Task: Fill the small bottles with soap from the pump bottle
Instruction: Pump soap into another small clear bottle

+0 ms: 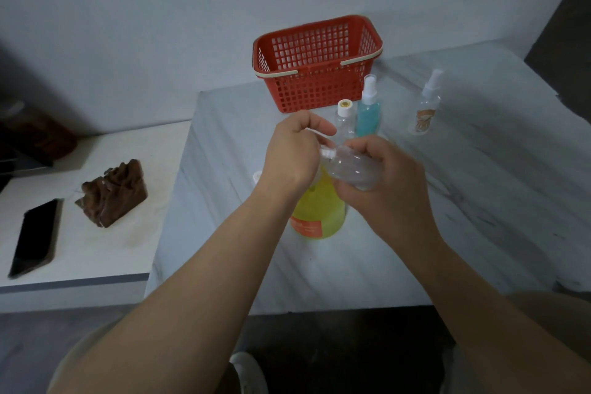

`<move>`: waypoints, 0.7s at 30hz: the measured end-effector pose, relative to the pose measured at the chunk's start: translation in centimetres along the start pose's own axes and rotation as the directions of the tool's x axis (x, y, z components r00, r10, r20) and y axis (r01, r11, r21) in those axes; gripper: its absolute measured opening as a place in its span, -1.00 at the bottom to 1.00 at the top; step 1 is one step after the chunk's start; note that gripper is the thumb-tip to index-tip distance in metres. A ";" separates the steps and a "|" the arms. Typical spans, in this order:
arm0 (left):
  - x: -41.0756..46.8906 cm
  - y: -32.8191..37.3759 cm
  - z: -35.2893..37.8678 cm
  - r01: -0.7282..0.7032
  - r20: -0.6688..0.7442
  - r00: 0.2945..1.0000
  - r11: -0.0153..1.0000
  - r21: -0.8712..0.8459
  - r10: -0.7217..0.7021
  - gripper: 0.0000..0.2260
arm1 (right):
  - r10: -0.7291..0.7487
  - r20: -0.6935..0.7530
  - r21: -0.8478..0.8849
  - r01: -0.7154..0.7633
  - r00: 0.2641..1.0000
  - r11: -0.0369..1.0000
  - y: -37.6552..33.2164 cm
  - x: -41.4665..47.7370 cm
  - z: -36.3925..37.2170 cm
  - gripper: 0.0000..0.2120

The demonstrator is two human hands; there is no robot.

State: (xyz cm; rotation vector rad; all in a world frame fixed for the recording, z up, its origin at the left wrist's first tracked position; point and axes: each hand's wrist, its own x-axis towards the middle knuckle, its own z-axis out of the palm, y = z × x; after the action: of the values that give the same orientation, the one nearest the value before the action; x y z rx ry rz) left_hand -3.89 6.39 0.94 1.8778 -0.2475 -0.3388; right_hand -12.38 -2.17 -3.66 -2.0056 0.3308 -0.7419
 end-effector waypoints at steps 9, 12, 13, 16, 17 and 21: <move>-0.2 -0.1 0.0 -0.004 -0.007 1.000 1.000 0.020 0.004 -0.67 | 0.043 0.019 -0.016 -0.043 0.999 0.999 -0.2 -0.1 -0.1 -0.73; -0.3 0.2 0.0 -0.005 -0.010 1.000 1.000 0.026 0.005 -0.67 | 0.018 -0.004 -0.026 -0.018 1.000 0.999 -0.5 -0.1 -0.3 -0.73; -0.3 0.3 0.0 -0.009 -0.014 1.000 1.000 0.029 0.010 -0.67 | 0.012 -0.014 -0.026 -0.012 1.000 1.000 -0.6 -0.1 -0.3 -0.73; -0.3 0.6 -0.2 -0.002 -0.016 1.000 1.000 0.029 0.002 -0.68 | -0.010 -0.029 -0.036 0.009 1.000 0.999 -0.7 0.1 -0.2 -0.73; -0.2 0.8 -0.3 0.003 -0.006 1.000 1.000 0.024 -0.002 -0.69 | -0.021 -0.031 -0.043 0.020 0.999 0.999 -0.7 0.1 -0.2 -0.74; -0.2 1.1 -0.6 -0.013 0.041 0.999 1.000 -0.019 0.013 -0.72 | -0.045 -0.033 -0.050 0.043 0.998 0.998 -0.7 0.2 -0.3 -0.77</move>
State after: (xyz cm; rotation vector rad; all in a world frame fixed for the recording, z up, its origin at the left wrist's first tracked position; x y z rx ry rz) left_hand -3.85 6.65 2.20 1.8512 -0.2832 -0.3700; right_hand -12.49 -2.06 -2.87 -2.0539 0.3287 -0.8037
